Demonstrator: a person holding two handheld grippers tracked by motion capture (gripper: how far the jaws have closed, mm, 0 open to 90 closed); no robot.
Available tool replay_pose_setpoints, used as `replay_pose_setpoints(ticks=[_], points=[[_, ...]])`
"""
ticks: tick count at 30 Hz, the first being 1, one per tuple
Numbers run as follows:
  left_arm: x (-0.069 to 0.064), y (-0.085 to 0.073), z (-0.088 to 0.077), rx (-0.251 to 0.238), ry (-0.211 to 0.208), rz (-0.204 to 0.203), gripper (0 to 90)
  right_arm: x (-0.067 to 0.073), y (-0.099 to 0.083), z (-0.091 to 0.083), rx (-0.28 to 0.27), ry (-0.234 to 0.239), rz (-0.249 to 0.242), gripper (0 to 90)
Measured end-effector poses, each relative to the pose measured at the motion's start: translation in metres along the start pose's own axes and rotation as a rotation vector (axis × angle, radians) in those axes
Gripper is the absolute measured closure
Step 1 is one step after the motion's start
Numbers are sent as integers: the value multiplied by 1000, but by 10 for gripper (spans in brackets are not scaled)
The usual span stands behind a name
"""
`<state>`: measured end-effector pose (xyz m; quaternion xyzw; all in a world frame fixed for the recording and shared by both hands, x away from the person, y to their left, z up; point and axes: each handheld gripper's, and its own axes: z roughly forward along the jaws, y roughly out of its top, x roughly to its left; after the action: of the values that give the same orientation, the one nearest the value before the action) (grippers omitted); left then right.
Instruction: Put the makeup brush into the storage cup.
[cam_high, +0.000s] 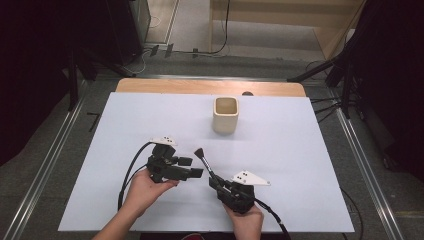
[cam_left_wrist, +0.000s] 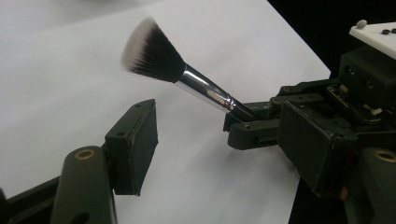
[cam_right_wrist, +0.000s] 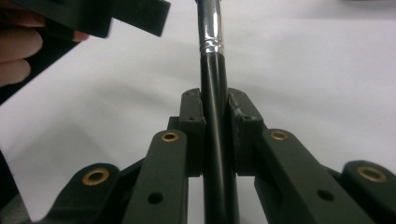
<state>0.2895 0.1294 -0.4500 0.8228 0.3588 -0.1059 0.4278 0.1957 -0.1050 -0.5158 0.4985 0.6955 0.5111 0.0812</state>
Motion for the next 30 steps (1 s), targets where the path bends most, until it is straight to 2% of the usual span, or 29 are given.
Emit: replay_pose_setpoints(ticks=[1,7,11,17,22,30], points=[[0,0,0,0,0,0,299,0,0,0,0,0,0,794],[2,2,3,-7,-6,-12,298,3,-5,0,-96,13,59,794],[1,2,4,-12,-2,-16,298,1,-5,1,-118,40,109,795],[1,5,3,-57,-5,-43,296,-2,-1,1,-140,69,175,794],[0,6,4,-72,-13,-69,297,-2,-1,1,-148,153,277,795],[1,6,6,-135,-68,-143,321,2,1,1,-190,168,291,795]])
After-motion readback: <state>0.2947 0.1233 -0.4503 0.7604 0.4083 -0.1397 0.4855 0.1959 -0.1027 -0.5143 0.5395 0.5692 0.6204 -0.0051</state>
